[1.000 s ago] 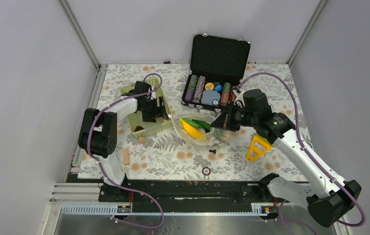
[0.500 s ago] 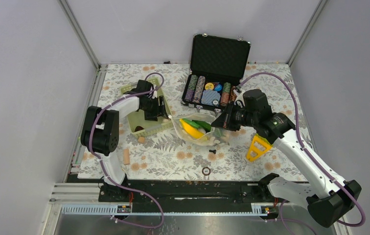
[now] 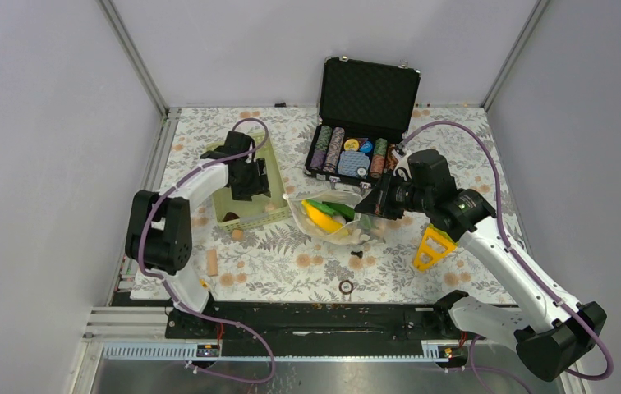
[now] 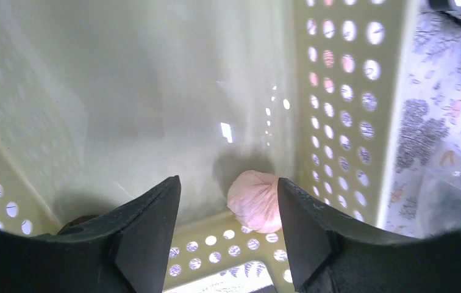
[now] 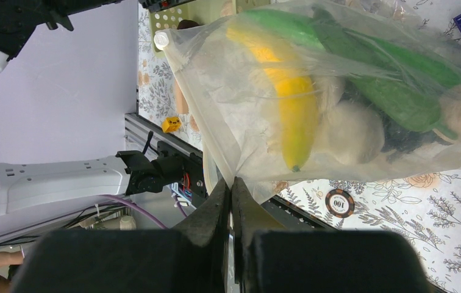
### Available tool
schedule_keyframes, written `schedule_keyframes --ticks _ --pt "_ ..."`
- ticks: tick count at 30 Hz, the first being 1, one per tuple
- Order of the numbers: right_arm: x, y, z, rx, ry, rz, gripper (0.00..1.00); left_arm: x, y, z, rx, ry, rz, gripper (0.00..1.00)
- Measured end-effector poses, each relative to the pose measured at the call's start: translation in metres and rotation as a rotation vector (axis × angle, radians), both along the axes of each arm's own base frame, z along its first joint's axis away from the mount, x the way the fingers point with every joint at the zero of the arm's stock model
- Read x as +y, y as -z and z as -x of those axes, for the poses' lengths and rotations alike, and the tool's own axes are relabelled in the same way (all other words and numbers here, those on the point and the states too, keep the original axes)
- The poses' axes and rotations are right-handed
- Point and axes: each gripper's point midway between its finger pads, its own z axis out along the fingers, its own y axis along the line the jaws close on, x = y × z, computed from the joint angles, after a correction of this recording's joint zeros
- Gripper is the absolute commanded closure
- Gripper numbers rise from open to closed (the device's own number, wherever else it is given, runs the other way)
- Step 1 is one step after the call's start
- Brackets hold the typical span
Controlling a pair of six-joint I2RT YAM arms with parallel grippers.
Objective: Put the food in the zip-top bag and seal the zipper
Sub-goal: Pick up the fake vegetable from the bin.
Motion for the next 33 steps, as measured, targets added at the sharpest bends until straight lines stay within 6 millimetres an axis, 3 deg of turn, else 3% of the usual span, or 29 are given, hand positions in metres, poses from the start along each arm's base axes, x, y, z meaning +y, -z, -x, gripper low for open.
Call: schedule_keyframes --ticks 4,11,23,33 --pt "0.0 0.0 0.0 0.0 0.0 0.0 1.0 -0.009 -0.01 0.002 -0.017 0.025 0.054 0.37" --pt "0.0 0.0 0.0 0.0 0.0 0.0 1.0 -0.016 0.003 0.022 0.048 0.06 0.091 0.36" --pt "0.0 0.001 0.001 0.005 0.0 0.003 1.0 -0.028 0.033 0.03 0.132 0.101 0.08 0.4" --pt "-0.001 0.002 0.002 0.011 0.0 0.007 1.0 -0.032 0.033 0.028 0.129 0.111 0.073 0.42"
